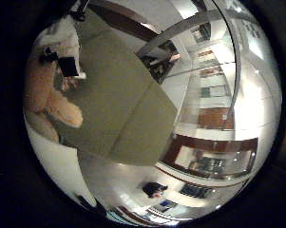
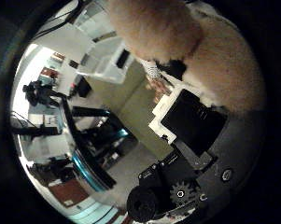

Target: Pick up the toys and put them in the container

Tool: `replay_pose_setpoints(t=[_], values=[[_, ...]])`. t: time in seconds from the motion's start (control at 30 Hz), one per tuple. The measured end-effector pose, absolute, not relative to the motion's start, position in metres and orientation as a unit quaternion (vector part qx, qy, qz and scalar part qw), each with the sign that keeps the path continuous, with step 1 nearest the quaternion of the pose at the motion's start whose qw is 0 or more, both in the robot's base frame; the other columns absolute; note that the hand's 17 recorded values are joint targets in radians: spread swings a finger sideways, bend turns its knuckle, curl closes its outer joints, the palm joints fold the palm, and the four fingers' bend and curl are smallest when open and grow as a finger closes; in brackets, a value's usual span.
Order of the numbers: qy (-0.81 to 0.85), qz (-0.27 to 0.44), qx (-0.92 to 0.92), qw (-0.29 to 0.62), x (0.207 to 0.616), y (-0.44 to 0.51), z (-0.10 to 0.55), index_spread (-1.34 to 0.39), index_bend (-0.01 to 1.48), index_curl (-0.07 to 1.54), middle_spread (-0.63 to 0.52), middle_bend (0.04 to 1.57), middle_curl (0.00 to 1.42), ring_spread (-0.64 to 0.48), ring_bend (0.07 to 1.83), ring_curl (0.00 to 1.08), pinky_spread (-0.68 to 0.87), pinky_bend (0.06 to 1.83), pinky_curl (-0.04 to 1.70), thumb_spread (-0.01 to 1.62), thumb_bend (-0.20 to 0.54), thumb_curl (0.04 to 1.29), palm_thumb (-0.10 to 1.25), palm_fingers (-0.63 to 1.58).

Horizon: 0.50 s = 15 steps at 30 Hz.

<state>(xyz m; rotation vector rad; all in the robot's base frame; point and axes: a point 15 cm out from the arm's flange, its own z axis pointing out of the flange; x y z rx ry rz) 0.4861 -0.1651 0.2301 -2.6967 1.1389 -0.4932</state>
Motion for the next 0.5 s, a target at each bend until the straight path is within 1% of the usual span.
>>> replay_pose_setpoints(t=[0.07,0.13,0.27,0.5], values=[[0.362,-0.175,-0.909,0.106,0.494,-0.126,0.252,-0.25,1.09,0.93,-0.15,1.29,0.85,-0.28,1.24,0.95,-0.19,1.43,0.81,1.07,-0.013,0.57,1.08,1.11],[0.361,-0.172,-0.909,0.119,0.490,-0.094,0.258,-0.25,1.10,0.93,-0.15,1.29,0.84,-0.28,1.23,0.95,-0.19,1.42,0.81,1.06,-0.013,0.57,1.08,1.11],[0.357,-0.151,-0.911,0.140,0.468,-0.028,0.254,-0.25,1.11,0.92,-0.14,1.30,0.83,-0.28,1.23,0.95,-0.19,1.41,0.83,1.05,-0.013,0.58,1.08,1.11],[0.336,-0.120,-0.919,0.169,0.456,0.080,0.251,-0.24,1.12,0.90,-0.14,1.31,0.82,-0.28,1.24,0.96,-0.20,1.41,0.84,1.04,-0.014,0.59,1.08,1.11]])
